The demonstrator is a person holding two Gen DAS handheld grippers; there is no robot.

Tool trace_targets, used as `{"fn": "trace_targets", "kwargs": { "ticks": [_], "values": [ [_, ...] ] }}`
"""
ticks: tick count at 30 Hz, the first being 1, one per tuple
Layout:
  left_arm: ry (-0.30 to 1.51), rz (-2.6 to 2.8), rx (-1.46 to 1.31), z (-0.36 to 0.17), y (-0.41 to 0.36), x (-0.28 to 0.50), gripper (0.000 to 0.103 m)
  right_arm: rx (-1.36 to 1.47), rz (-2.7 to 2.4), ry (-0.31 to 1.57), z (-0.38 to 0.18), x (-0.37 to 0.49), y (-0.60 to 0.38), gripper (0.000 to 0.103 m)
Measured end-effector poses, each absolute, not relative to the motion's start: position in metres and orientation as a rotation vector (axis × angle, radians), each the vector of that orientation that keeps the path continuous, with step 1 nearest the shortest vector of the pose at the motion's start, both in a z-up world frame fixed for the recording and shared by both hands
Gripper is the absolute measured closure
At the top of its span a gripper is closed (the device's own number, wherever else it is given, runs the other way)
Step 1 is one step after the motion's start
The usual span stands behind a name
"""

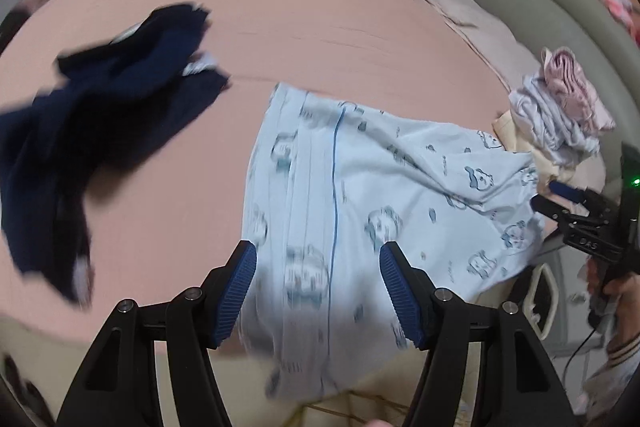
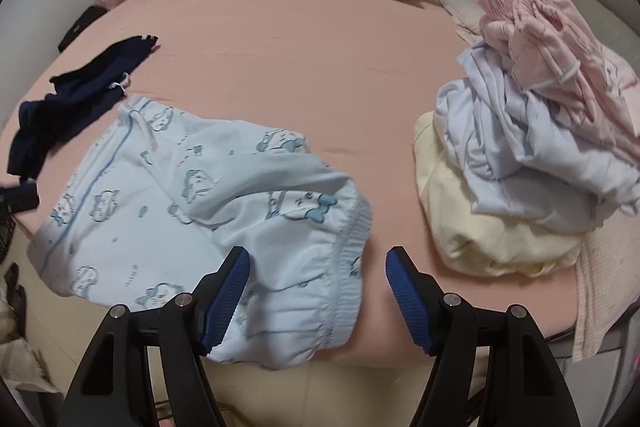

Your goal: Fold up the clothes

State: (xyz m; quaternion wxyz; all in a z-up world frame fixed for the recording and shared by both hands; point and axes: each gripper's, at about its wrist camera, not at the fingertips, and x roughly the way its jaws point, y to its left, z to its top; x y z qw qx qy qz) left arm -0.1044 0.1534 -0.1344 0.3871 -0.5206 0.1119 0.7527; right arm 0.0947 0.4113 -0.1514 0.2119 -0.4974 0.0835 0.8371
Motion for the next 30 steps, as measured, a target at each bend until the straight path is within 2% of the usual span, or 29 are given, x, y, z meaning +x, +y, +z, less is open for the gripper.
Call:
{"fn": "trace_targets", "kwargs": {
  "ticks": [9, 15, 20, 30],
  "values": [
    [0.444, 1.808, -1.309, -0.147, 0.219, -0.149, 0.041, -1.347, 2.341, 0.355, -0.158, 0.085, 0.435, 0.033],
    [0.478, 1.815, -1.236, -0.157, 0.239, -0.156, 0.041, -1.358, 2.342, 0.344, -0.163, 0.085, 0.441, 0.033],
    [0.578, 1.842, -1.186, -0.167, 0.243, -0.157, 0.041, -1.342, 2.373, 0.356, -0.161, 0.089, 0.448, 0.033],
    [0.534, 1.804, -1.217, -0.17, 0.235, -0.166, 0.041, -1.352, 2.387, 0.411, -0.167, 0.084, 0.46, 0.033]
  ]
}}
